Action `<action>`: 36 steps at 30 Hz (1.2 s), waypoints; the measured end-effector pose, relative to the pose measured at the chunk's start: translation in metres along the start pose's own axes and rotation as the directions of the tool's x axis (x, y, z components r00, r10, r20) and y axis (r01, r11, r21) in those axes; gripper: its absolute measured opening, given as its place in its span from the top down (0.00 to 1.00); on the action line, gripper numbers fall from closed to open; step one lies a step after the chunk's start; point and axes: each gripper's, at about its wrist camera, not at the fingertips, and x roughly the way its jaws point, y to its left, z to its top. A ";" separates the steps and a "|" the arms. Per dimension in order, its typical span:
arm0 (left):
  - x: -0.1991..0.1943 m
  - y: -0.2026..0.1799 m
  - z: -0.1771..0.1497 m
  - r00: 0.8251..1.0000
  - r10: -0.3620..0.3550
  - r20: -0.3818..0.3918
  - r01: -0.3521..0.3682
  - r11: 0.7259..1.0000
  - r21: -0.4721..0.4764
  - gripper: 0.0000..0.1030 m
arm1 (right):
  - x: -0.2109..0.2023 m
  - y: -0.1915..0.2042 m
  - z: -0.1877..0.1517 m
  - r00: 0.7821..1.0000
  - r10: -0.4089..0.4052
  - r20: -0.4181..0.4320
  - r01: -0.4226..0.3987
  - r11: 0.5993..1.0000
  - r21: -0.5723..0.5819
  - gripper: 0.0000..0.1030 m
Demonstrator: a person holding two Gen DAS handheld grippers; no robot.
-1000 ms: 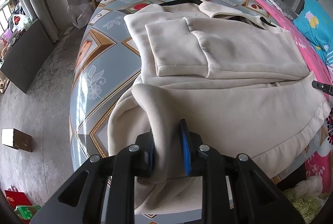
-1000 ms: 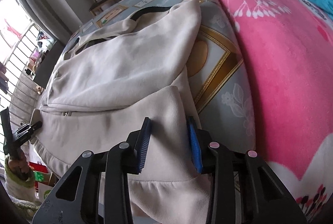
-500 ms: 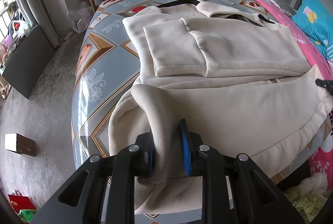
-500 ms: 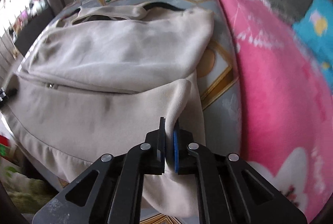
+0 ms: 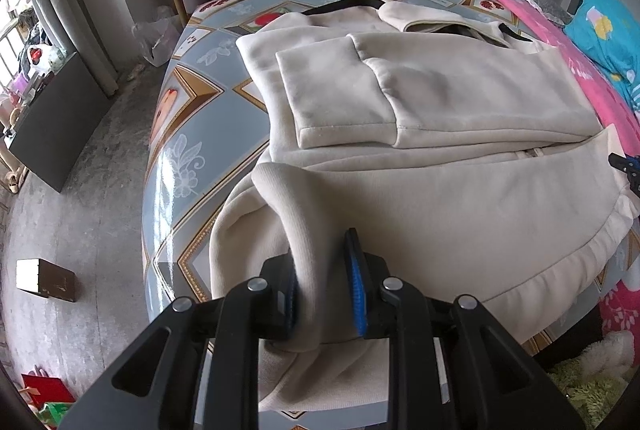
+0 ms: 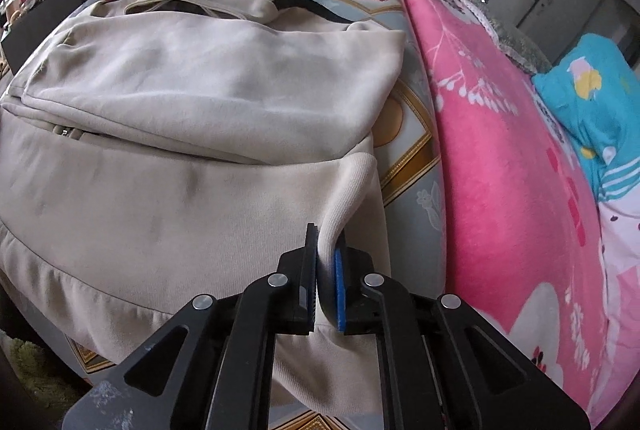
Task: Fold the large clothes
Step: 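Hold the jacket side edges with both grippers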
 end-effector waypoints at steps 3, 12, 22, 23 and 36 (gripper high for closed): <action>0.000 0.000 0.000 1.000 0.000 0.000 0.000 1.000 0.000 0.80 | 0.000 0.000 -0.001 1.000 0.000 -0.001 0.000 1.000 0.003 0.92; 0.000 -0.001 -0.001 1.000 0.006 -0.001 -0.006 1.000 0.002 0.80 | 0.000 0.000 0.000 1.000 0.000 0.000 0.000 1.000 0.000 0.89; 0.000 -0.001 -0.001 1.000 0.010 -0.001 -0.010 1.000 0.003 0.80 | 0.001 0.000 -0.001 1.000 -0.001 0.000 0.001 1.000 0.000 0.89; 0.000 -0.001 -0.001 1.000 0.010 -0.001 -0.010 1.000 0.003 0.80 | 0.001 0.000 -0.001 1.000 -0.002 0.000 0.002 1.000 0.000 0.89; 0.000 -0.002 -0.001 1.000 0.010 -0.001 -0.010 1.000 0.004 0.80 | 0.001 0.000 -0.001 1.000 -0.002 0.000 0.002 1.000 -0.001 0.88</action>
